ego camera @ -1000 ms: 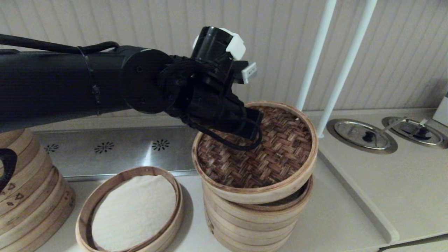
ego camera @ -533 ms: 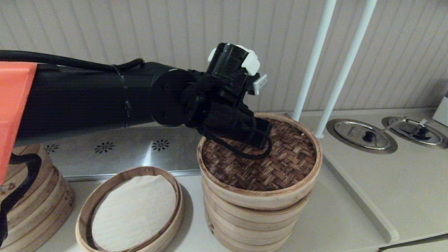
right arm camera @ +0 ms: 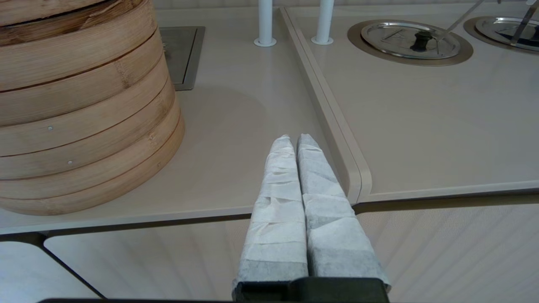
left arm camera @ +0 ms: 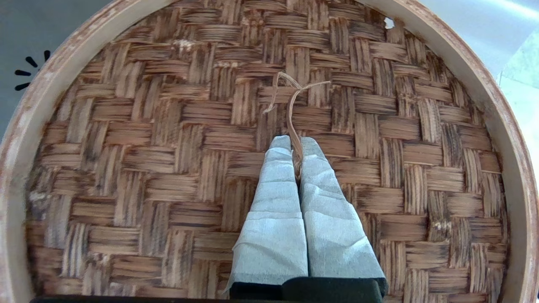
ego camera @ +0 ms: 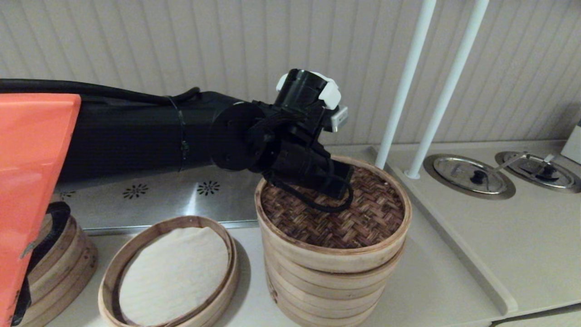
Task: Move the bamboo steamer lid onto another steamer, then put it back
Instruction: Put the steamer
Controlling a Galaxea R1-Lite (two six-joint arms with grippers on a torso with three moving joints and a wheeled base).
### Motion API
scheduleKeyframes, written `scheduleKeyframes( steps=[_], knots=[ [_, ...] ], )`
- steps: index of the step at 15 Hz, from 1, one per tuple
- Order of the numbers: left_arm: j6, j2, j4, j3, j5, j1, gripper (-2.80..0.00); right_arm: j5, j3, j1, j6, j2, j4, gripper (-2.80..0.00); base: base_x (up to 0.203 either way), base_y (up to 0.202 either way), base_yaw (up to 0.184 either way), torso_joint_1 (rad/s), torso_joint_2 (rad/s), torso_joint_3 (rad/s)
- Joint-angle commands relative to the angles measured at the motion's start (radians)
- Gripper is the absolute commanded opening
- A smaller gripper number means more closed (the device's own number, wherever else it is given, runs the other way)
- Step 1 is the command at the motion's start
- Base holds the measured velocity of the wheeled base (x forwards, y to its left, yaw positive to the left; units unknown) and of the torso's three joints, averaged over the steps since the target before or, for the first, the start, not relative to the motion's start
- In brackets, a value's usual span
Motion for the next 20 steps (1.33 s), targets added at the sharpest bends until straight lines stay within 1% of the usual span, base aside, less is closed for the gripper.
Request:
scheduleKeyframes(
  steps=[1, 3, 13, 18, 20],
  knots=[
    [-0.001, 0.004, 0.004, 0.0, 0.008, -0.014, -2.8, 0.0, 0.005, 0.0, 0.0, 0.001, 0.0, -2.8, 0.0, 0.0, 0.0, 0.0, 0.0, 0.0],
    [-0.001, 0.011, 0.003, 0.0, 0.023, -0.021, -2.8, 0.0, 0.005, 0.0, 0.0, 0.001, 0.0, -2.8, 0.0, 0.0, 0.0, 0.0, 0.0, 0.0],
    [-0.001, 0.03, 0.002, 0.0, 0.027, -0.036, -2.8, 0.0, 0.003, 0.0, 0.0, 0.001, 0.0, -2.8, 0.0, 0.0, 0.0, 0.0, 0.0, 0.0],
    [-0.001, 0.038, 0.0, 0.0, 0.028, -0.064, -2.8, 0.0, 0.003, 0.0, 0.0, 0.001, 0.0, -2.8, 0.0, 0.0, 0.0, 0.0, 0.0, 0.0],
    [-0.001, 0.042, 0.001, 0.001, 0.028, -0.064, -2.8, 0.0, 0.005, 0.0, 0.0, 0.001, 0.0, -2.8, 0.0, 0.0, 0.0, 0.0, 0.0, 0.0]
  ],
)
